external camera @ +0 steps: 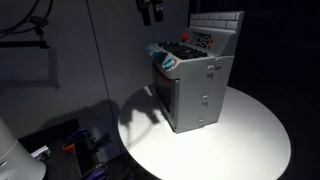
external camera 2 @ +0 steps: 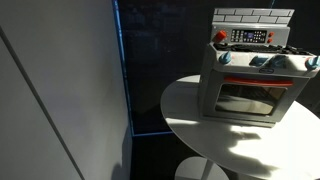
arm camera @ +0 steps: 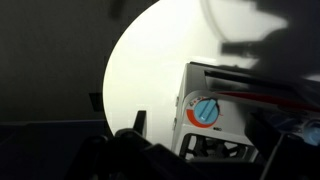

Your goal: Push the top right orange button on the cooker

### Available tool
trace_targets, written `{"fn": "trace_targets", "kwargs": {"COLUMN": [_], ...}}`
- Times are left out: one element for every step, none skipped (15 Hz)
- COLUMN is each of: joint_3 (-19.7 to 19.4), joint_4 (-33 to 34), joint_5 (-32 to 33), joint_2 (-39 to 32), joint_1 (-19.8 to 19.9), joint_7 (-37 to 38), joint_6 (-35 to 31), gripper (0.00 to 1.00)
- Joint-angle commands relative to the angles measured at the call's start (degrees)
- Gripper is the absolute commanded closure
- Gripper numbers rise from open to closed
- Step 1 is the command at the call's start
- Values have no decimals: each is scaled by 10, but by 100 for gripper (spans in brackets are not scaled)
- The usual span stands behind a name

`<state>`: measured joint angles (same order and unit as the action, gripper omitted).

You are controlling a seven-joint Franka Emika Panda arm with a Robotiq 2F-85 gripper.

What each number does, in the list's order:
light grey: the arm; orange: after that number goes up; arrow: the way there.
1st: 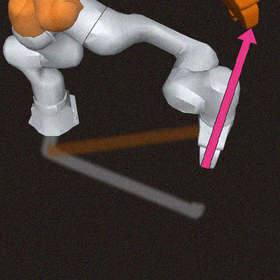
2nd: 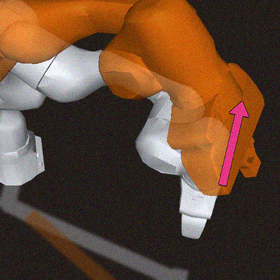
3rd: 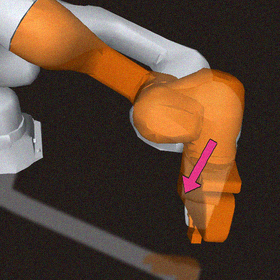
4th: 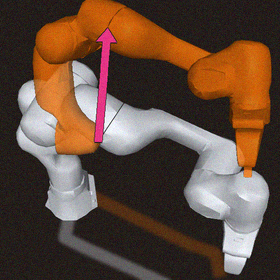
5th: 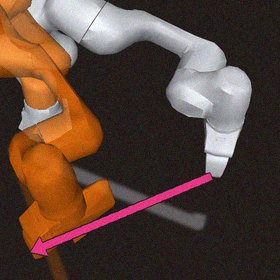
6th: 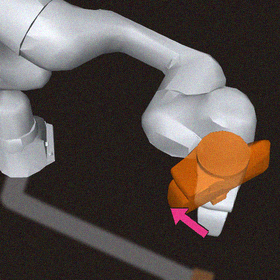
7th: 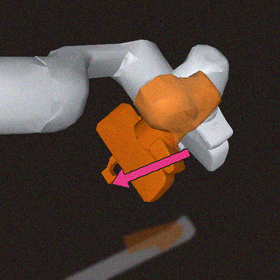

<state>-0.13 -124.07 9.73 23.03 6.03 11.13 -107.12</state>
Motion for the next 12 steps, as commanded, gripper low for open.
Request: {"fn": "trace_targets", "kwargs": {"joint_3": [-2, -2, -2, -2, 0, 0, 1, 2, 4, 5, 7, 8], "joint_4": [1, 1, 2, 2, 3, 5, 6, 7, 8, 8, 9, 10], "joint_5": [1, 1, 1, 1, 4, 2, 5, 7, 11, 12, 14, 16], "joint_2": [0, 0, -3, -5, -8, -11, -14, -18, -22, -25, -30, -34], "joint_1": [-3, -3, -2, -2, 0, -1, 0, 1, 3, 3, 4, 5], "joint_7": [1, 1, 5, 8, 13, 14, 20, 26, 36, 44, 56, 66], "joint_6": [1, 1, -1, -3, -7, -7, -12, -17, -28, -37, -50, -64], "gripper": [0, 0, 0, 0, 0, 0, 0, 0, 0, 0, 0, 0]}}
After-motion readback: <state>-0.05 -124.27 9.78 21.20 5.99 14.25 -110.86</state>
